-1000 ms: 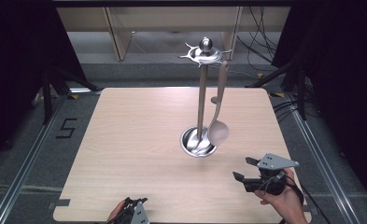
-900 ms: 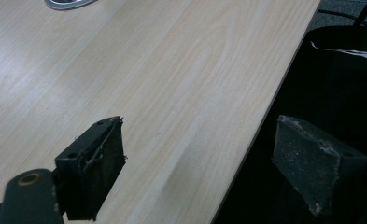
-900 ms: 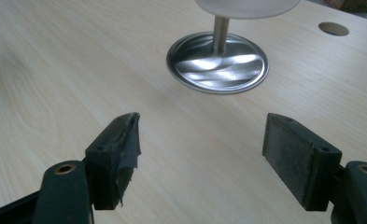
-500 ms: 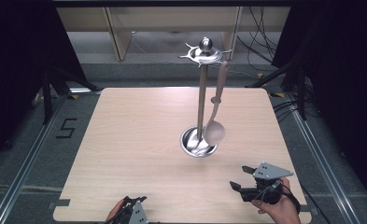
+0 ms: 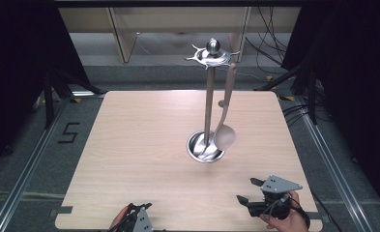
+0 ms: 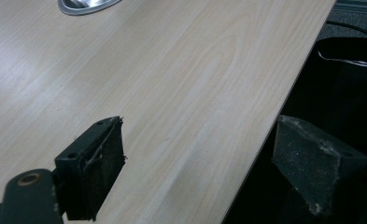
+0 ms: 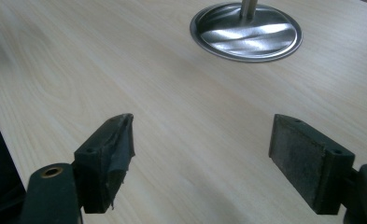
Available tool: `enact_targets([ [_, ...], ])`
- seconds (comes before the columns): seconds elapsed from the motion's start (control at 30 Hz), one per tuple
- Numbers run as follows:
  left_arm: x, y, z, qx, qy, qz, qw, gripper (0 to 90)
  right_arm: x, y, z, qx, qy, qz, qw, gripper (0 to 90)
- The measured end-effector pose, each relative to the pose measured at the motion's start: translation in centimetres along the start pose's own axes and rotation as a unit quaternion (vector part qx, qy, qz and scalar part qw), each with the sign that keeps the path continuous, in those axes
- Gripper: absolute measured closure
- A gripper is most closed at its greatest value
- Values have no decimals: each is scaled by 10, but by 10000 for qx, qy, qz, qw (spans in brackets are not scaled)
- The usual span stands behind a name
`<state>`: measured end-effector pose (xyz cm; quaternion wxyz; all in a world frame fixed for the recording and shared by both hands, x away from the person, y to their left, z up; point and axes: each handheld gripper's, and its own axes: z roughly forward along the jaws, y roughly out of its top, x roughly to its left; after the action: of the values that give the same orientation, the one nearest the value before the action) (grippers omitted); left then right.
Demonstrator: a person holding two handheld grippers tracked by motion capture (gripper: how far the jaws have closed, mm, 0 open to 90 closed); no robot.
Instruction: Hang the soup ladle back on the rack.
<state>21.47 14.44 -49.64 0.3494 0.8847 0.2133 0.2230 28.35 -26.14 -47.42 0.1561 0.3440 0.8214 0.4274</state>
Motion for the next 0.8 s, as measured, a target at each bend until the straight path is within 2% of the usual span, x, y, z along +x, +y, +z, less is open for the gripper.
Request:
enact_targets([
  [0.03, 0, 0, 0, -6, -10, -12, 10000, 158, -1, -1, 0, 24, 47, -60, 10000, 218],
  [0.07, 0, 0, 0, 8, -9, 3, 10000, 158, 0, -2, 0, -47, -7, -103, 9999, 214],
  [0.13, 0, 0, -1, 21, -53, 6, 10000, 158, 4, -4, -1, 3, 72, 46, 10000, 198],
  [0.17, 0, 0, 0, -3, -9, 18, 10000, 158, 2, -5, 0, -35, 46, -68, 10000, 193],
  [0.2, 0, 0, 0, -5, 15, 7, 10000, 158, 2, -6, 0, 19, 67, -43, 10000, 192],
  [0.23, 0, 0, 0, -14, 6, -37, 10000, 158, 6, -8, -2, 68, -18, 91, 9999, 190],
  [0.27, 1, 0, -1, -20, 26, -19, 10000, 158, 3, -9, -2, 26, -53, -94, 9999, 185],
  [0.33, 1, -1, 0, -35, -1, -95, 9999, 158, 6, -12, -3, 148, -53, 123, 9998, 182],
  [0.37, 2, -1, -1, -18, 24, -56, 10000, 158, 4, -13, -2, 108, -84, -4, 9999, 182],
  [0.43, 2, -1, 0, -23, 25, -69, 10000, 158, 4, -14, -3, 105, -104, -80, 9999, 181],
  [0.57, 3, -2, 1, 31, 6, -81, 10000, 158, 7, -17, -7, 150, -143, 17, 9998, 179],
  [0.6, 3, -2, 1, 44, 7, -61, 10000, 158, 6, -18, -8, 120, -184, -83, 9997, 177],
  [0.67, 4, -3, 1, 50, 50, -49, 10000, 158, 8, -21, -11, 172, -172, 32, 9997, 176],
  [0.73, 3, -2, 1, -1, 35, -118, 9999, 158, 6, -23, -12, 143, -200, -61, 9997, 176],
  [0.8, 4, -2, 0, 27, 55, -50, 10000, 158, 6, -26, -14, 152, -164, -48, 9997, 176],
])
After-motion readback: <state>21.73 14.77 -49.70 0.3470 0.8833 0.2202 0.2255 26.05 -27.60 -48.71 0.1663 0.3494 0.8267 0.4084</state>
